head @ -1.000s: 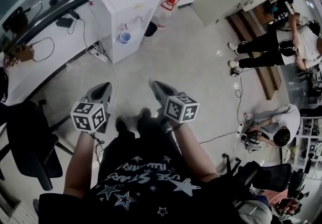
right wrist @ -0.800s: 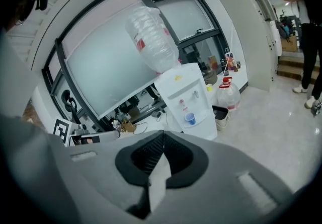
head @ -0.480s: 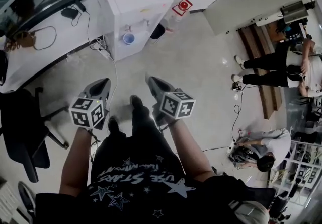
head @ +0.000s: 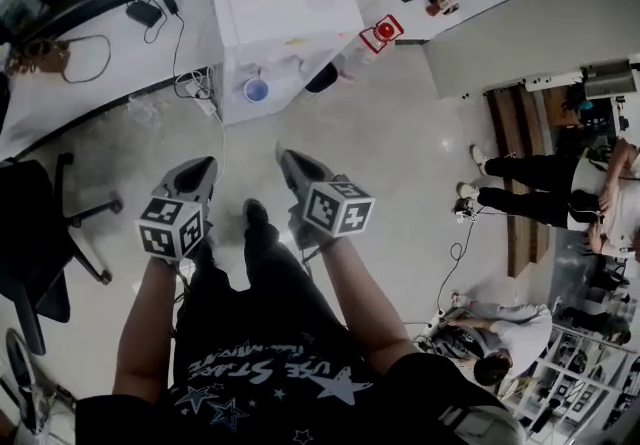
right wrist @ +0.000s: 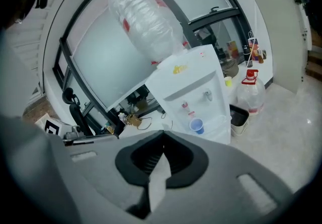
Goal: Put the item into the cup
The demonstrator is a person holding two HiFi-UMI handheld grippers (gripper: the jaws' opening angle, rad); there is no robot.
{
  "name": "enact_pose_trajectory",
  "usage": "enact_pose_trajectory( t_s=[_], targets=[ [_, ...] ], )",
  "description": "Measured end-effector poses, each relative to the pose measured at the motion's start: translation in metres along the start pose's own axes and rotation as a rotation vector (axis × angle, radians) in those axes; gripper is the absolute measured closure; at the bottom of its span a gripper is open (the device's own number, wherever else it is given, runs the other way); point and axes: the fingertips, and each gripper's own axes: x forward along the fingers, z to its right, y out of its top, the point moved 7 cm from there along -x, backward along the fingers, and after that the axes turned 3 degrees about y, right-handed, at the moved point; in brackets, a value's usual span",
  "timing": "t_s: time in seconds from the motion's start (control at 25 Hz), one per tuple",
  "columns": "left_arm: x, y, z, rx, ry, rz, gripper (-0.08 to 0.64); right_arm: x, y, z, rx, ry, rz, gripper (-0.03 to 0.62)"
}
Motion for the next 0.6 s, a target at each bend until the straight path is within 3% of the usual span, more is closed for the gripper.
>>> enact_pose_trajectory(
  t_s=[0.36, 0.6],
  targets=[
    [0.046, -0.016, -0.017, -0.033, 0.061, -0.003, 0.552, 0.052, 0.002, 0.044, 0.024, 0.019, -0.038, 0.591],
    [0.072, -0.021, -0.034, -0.045, 0.083, 0.016, 0.552, 0.086, 0.007, 0.064, -0.01, 0.029, -0.047, 0.591]
  ],
)
